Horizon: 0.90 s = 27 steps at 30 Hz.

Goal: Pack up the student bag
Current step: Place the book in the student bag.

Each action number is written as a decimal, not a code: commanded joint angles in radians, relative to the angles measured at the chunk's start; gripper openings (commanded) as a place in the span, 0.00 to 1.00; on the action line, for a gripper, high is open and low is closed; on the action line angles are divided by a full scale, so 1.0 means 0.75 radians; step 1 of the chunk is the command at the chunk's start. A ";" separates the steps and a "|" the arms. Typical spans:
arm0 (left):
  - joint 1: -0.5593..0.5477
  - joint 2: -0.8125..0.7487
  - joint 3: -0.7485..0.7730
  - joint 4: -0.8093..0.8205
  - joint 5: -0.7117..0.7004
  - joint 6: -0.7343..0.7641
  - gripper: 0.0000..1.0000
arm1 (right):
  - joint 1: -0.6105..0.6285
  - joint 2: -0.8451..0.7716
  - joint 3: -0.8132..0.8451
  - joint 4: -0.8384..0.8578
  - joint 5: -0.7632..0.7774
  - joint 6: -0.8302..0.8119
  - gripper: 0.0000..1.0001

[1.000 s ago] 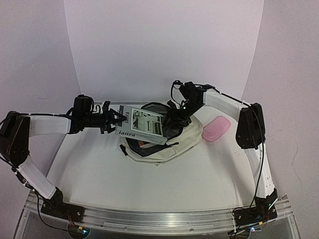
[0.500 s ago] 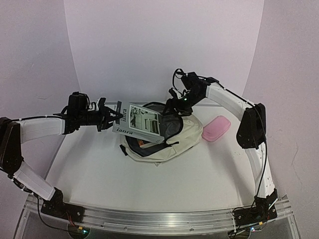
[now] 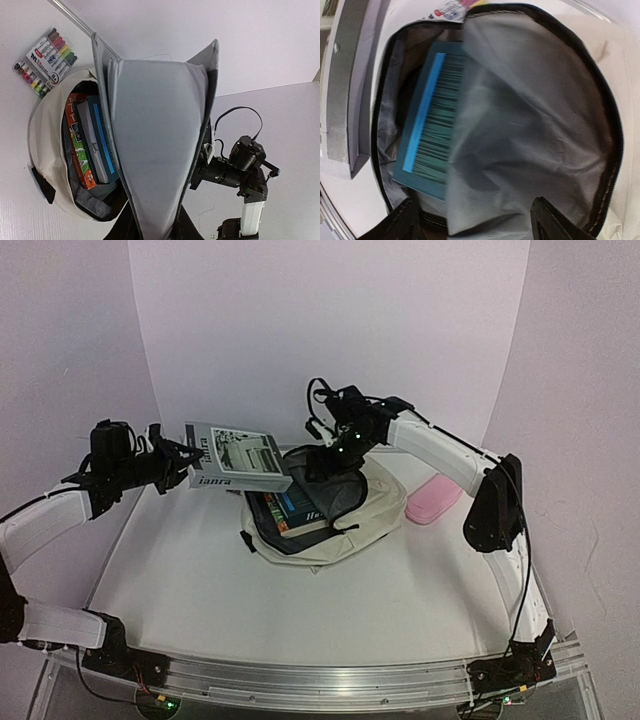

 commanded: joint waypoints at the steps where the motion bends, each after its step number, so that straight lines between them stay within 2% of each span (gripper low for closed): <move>1: -0.002 -0.086 -0.046 -0.045 -0.058 -0.035 0.18 | 0.050 0.062 0.083 0.014 0.220 -0.061 0.71; 12: -0.001 -0.175 -0.103 -0.104 -0.037 -0.053 0.18 | 0.079 0.176 0.070 0.037 0.353 -0.140 0.64; 17: -0.001 -0.203 -0.130 -0.109 -0.035 -0.061 0.18 | 0.092 0.199 0.046 0.042 0.410 -0.155 0.53; 19: 0.000 -0.203 -0.128 -0.115 -0.029 -0.053 0.18 | 0.096 0.198 0.049 0.044 0.425 -0.161 0.41; 21: -0.001 -0.197 -0.121 -0.119 -0.009 -0.041 0.17 | 0.097 0.185 0.059 0.043 0.421 -0.158 0.23; 24: -0.002 -0.180 -0.115 -0.109 0.032 -0.028 0.17 | 0.098 0.138 0.085 0.043 0.410 -0.145 0.01; 27: -0.002 -0.154 -0.125 -0.077 0.079 -0.034 0.17 | 0.097 0.063 0.109 0.046 0.380 -0.135 0.00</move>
